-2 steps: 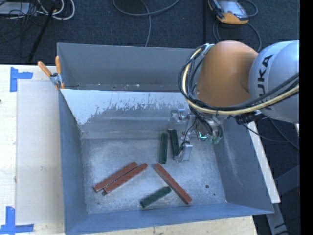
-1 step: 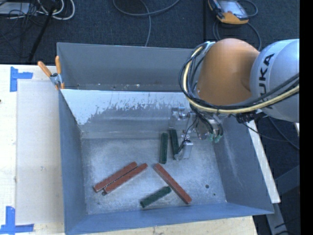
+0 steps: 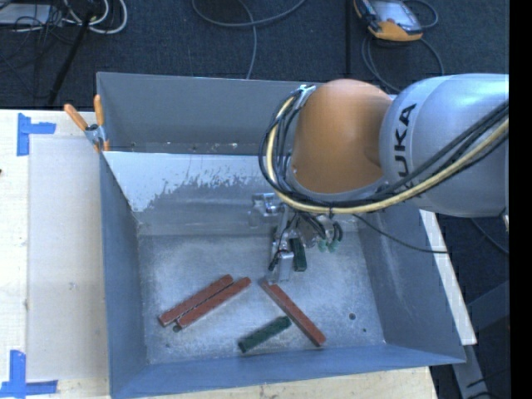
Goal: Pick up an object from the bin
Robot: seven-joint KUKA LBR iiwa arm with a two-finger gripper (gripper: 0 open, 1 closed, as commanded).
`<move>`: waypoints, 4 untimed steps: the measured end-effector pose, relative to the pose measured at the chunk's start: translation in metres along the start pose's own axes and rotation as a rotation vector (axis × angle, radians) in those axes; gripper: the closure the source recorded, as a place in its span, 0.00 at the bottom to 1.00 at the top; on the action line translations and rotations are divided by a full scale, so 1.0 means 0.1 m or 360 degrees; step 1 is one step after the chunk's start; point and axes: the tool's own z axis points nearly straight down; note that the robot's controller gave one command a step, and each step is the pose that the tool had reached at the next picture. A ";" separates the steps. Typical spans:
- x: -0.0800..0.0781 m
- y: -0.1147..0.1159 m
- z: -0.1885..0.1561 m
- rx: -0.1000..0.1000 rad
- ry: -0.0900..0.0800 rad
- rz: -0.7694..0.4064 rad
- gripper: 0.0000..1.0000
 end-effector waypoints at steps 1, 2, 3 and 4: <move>-0.27 0.79 0.31 -0.0001 -0.0007 -0.0345 0.00; -0.13 0.71 0.53 -0.0003 -0.0001 -0.0383 0.00; -0.06 0.77 0.94 0.0001 -0.0002 -0.0806 0.00; -0.06 0.93 1.25 -0.0001 -0.0003 -0.1069 1.00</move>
Offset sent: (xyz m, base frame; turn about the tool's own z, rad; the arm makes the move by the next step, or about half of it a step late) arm -0.0021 0.0595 -0.0612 -0.2511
